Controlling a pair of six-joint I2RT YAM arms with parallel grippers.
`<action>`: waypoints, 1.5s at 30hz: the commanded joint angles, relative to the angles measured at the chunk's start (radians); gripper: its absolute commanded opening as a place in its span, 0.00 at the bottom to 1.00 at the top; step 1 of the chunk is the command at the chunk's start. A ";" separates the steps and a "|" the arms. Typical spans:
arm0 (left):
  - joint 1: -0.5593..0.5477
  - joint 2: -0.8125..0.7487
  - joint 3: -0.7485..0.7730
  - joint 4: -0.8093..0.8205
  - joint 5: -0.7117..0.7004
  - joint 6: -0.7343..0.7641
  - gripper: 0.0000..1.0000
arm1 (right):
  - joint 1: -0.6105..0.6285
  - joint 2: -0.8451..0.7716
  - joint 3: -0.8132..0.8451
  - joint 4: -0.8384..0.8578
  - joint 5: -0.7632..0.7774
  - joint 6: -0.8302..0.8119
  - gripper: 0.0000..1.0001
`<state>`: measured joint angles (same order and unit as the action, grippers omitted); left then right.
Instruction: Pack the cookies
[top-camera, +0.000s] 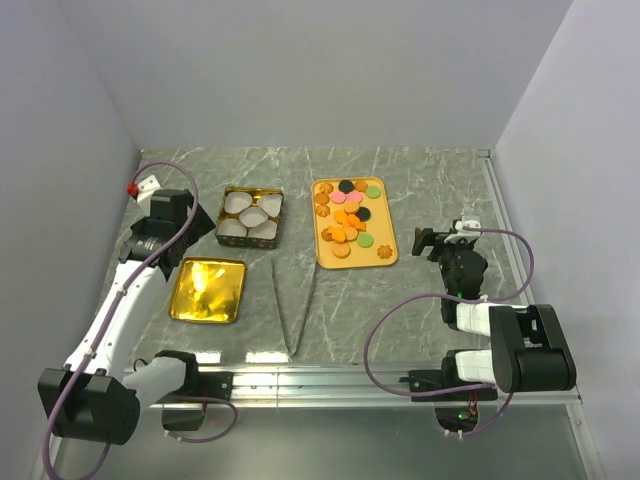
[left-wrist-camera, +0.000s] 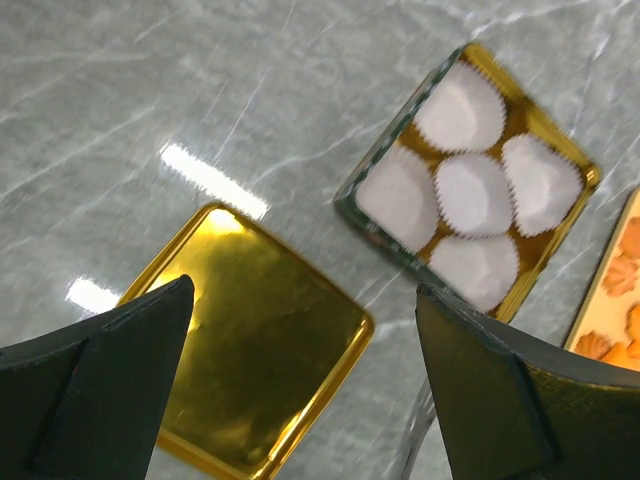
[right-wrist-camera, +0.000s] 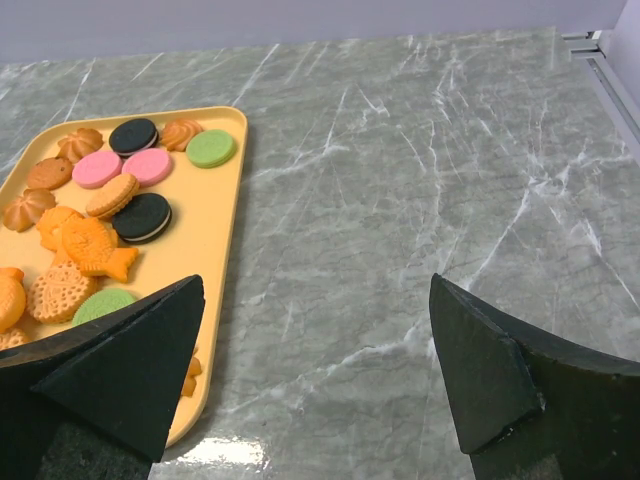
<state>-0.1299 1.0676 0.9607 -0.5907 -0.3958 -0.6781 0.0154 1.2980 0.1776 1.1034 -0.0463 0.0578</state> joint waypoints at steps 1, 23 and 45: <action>-0.004 -0.028 0.047 -0.104 0.008 -0.003 0.99 | 0.003 -0.002 0.031 0.023 -0.001 -0.010 1.00; -0.131 -0.146 0.047 -0.357 0.032 -0.048 0.99 | 0.001 -0.002 0.030 0.021 -0.001 -0.012 1.00; -0.131 -0.195 -0.039 -0.192 0.160 -0.009 0.99 | 0.037 -0.080 0.231 -0.321 0.178 0.026 1.00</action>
<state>-0.2569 0.8932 0.9253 -0.8391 -0.2607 -0.6937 0.0338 1.2827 0.2306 0.9794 0.0463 0.0696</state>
